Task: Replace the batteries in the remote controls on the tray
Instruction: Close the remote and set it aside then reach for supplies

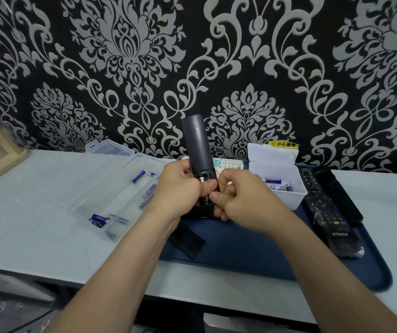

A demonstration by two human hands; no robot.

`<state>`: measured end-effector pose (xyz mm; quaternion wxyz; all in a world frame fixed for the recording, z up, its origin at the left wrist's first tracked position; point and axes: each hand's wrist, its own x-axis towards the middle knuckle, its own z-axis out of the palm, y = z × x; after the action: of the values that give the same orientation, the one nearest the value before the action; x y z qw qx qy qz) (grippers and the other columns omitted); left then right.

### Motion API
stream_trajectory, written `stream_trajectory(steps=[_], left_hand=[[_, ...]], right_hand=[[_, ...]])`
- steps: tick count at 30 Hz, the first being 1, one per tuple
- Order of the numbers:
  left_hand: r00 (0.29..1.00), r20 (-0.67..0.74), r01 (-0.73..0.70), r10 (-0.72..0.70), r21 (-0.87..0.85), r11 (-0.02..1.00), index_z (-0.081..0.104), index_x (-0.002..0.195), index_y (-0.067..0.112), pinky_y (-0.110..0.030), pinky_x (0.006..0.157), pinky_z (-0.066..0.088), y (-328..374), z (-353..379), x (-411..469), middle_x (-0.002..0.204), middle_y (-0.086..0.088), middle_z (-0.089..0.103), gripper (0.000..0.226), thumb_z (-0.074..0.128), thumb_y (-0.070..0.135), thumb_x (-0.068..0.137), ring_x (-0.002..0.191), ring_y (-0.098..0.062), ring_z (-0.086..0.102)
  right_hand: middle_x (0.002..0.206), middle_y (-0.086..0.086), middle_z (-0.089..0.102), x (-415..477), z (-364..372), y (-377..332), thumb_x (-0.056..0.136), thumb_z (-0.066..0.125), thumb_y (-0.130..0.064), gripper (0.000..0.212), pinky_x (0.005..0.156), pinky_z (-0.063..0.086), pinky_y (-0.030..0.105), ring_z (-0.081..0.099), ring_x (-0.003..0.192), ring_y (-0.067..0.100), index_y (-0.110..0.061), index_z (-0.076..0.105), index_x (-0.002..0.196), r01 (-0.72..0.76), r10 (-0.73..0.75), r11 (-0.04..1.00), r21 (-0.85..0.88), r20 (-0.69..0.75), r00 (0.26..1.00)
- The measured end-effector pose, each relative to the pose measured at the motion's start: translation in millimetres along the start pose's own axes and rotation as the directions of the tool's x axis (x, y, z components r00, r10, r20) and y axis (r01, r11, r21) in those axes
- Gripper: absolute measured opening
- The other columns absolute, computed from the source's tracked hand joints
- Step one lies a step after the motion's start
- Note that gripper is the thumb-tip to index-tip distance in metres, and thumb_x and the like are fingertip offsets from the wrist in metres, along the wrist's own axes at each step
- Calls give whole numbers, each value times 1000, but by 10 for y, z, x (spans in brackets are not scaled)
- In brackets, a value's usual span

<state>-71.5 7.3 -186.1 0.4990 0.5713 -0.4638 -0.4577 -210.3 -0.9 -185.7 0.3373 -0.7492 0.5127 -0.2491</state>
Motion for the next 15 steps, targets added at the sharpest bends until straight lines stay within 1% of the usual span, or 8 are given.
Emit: stream_trajectory(steps=[2, 3, 5, 7, 9, 11, 13, 15], left_hand=[[1000, -1, 11, -12, -53, 999, 66, 91, 6, -28, 60, 54, 10, -6, 1, 69, -3, 70, 17, 67, -7, 81, 62, -17, 65], [1000, 10, 20, -20, -82, 996, 66, 92, 6, -27, 58, 54, 23, -12, -5, 70, -3, 70, 15, 67, -5, 81, 62, -16, 65], [997, 58, 56, -48, -146, 988, 66, 96, 5, -23, 54, 52, 51, -31, -17, 72, -3, 70, 14, 68, 1, 82, 62, -13, 65], [992, 110, 83, -64, -181, 980, 66, 100, 6, -21, 54, 52, 62, -53, -22, 76, -4, 70, 19, 71, 8, 82, 63, -11, 65], [995, 88, 48, -36, -137, 989, 67, 101, 5, -25, 56, 54, 47, -61, -5, 79, -6, 70, 23, 74, 11, 80, 65, -13, 65], [999, 39, -11, 13, -46, 999, 69, 96, 5, -30, 60, 56, 28, -51, 4, 76, -9, 71, 20, 76, 7, 77, 65, -17, 66], [999, 32, -39, 38, 29, 999, 70, 89, 7, -29, 57, 55, -1, -27, -4, 72, -10, 71, 14, 75, 0, 77, 62, -19, 67], [998, 57, -44, 40, 74, 996, 70, 86, 8, -30, 58, 56, -23, 7, -18, 74, -13, 73, 14, 72, -4, 79, 63, -21, 68]], right_hand=[[69, 9, 71, 15, -23, -1, 88, 64, -20, 19, 69, 57, 41, 68, 68, 25, -11, 52, 77, 24, -25, 999, -34, -31, 999], [68, 8, 72, 21, -43, 7, 89, 64, -21, 19, 67, 58, 39, 68, 65, 23, -13, 52, 76, 23, -23, 1000, -2, -23, 999], [68, 4, 73, 25, -83, 19, 92, 64, -22, 18, 62, 57, 32, 70, 61, 15, -14, 53, 81, -13, 6, 990, 138, 45, 999], [71, 6, 73, 33, -101, 38, 93, 64, -20, 16, 59, 54, 27, 70, 62, 16, -8, 55, 87, -51, 26, 956, 288, 92, 995], [71, 9, 73, 31, -114, 60, 93, 65, -16, 16, 57, 53, 24, 69, 63, 19, -6, 55, 88, -67, 29, 937, 343, 114, 993], [73, 8, 71, 14, -132, 78, 91, 68, -15, 17, 59, 54, 23, 69, 68, 20, -5, 54, 93, -87, 25, 932, 353, 177, 984], [83, 6, 70, -9, -147, 93, 88, 71, -14, 30, 68, 58, 27, 71, 79, 19, -7, 52, 110, -122, 20, 905, 407, 246, 969], [95, 8, 68, -22, -137, 99, 88, 70, -7, 44, 78, 61, 35, 71, 89, 23, -17, 48, 126, -145, -5, 858, 493, 289, 957]])
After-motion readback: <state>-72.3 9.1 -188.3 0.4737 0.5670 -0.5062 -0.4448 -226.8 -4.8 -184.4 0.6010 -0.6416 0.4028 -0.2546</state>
